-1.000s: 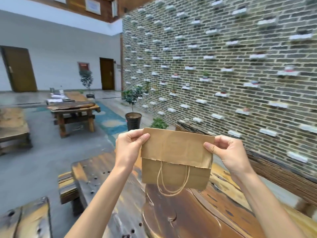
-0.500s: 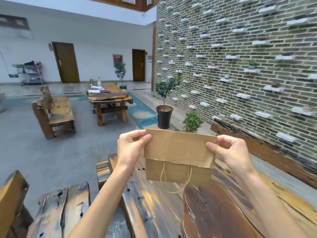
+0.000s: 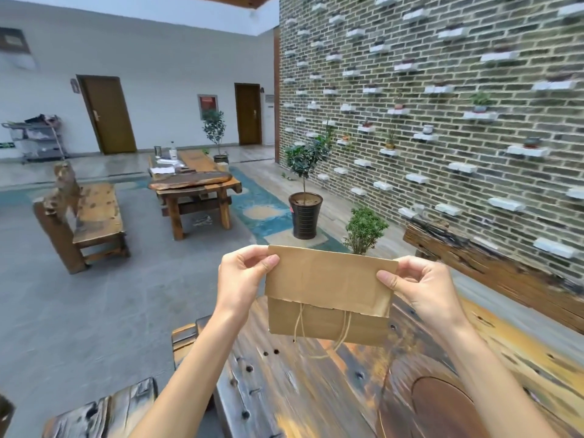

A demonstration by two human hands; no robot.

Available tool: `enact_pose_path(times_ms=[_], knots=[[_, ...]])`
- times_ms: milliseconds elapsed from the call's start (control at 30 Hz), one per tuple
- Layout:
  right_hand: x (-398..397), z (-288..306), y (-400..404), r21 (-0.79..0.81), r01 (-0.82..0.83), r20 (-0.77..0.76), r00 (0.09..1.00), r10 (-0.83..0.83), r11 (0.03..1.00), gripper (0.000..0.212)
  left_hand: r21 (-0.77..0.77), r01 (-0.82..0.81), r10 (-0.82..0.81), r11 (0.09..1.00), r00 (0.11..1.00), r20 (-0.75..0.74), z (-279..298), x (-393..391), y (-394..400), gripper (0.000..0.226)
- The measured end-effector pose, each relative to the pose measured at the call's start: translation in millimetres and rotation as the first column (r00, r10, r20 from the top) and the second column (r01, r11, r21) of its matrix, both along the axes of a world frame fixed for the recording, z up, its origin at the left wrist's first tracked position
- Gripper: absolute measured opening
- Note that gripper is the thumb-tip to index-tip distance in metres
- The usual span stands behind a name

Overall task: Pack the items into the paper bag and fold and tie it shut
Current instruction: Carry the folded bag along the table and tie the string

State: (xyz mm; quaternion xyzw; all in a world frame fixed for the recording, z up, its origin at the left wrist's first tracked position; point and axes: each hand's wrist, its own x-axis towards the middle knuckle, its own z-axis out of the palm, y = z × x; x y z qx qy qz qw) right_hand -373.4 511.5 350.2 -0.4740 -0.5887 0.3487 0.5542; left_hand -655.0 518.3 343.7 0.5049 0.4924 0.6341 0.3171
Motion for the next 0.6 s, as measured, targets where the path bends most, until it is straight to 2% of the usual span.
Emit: enact_pose_path(times_ms=[233, 500, 600], knots=[[-11.5, -35.1, 75.3, -0.048, 0.043, 0.071, 0.997, -0.039, 0.998, 0.010, -0.080, 0.110, -0.113, 0.991, 0.993, -0.024, -30.1, -14.3, 104.8, 0.016], [-24.2, -73.8, 131.1, -0.140, 0.144, 0.180, 0.976, -0.118, 0.980, 0.010, -0.193, 0.218, -0.222, 0.957, 0.975, 0.001, -73.5, -26.0, 183.8, 0.009], [-29.6, -90.0, 150.6, -0.162, 0.221, 0.244, 0.953, -0.178, 0.962, 0.011, -0.241, 0.285, -0.292, 0.928, 0.956, 0.007, -94.8, -30.7, 216.9, 0.018]])
